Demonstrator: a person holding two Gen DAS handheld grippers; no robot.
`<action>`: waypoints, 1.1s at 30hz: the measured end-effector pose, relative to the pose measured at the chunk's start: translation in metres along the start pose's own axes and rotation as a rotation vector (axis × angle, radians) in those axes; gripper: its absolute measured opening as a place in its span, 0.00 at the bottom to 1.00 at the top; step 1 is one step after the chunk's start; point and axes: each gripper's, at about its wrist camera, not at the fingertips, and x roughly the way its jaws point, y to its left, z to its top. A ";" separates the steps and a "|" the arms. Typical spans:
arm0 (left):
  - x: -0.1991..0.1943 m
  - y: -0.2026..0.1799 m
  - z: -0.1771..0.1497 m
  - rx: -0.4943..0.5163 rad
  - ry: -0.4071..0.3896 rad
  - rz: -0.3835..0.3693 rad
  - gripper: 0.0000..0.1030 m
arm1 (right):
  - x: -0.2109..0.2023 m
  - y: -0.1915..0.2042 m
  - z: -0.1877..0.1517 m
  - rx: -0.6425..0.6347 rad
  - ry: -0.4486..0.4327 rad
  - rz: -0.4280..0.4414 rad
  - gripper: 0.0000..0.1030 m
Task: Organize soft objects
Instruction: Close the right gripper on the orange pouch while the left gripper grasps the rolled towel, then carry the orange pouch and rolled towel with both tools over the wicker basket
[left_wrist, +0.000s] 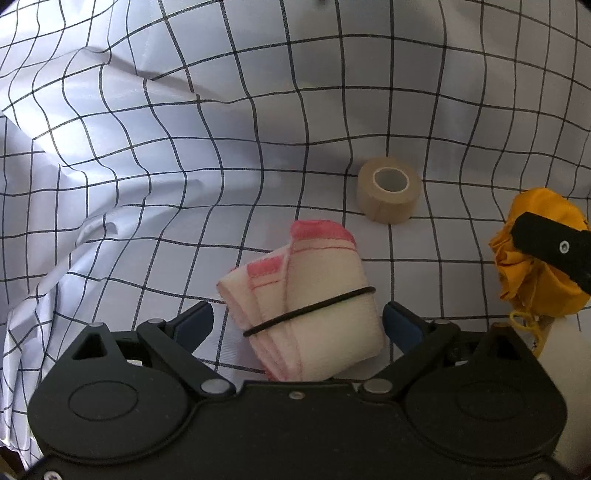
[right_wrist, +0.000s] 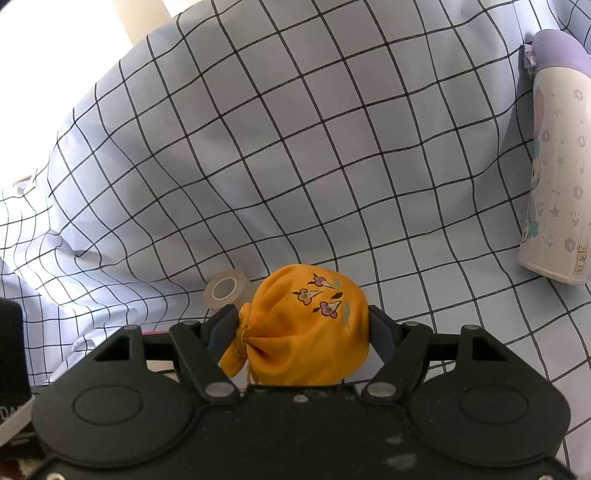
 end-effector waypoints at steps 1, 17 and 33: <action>0.001 0.000 0.000 0.003 -0.001 0.007 0.93 | 0.000 0.000 0.000 0.000 0.000 0.000 0.72; 0.011 0.017 0.004 -0.077 0.036 -0.097 0.68 | 0.004 0.002 -0.001 -0.022 0.014 -0.015 0.72; -0.044 0.067 -0.028 -0.147 -0.033 -0.057 0.68 | 0.007 0.009 0.013 -0.131 0.093 -0.014 0.72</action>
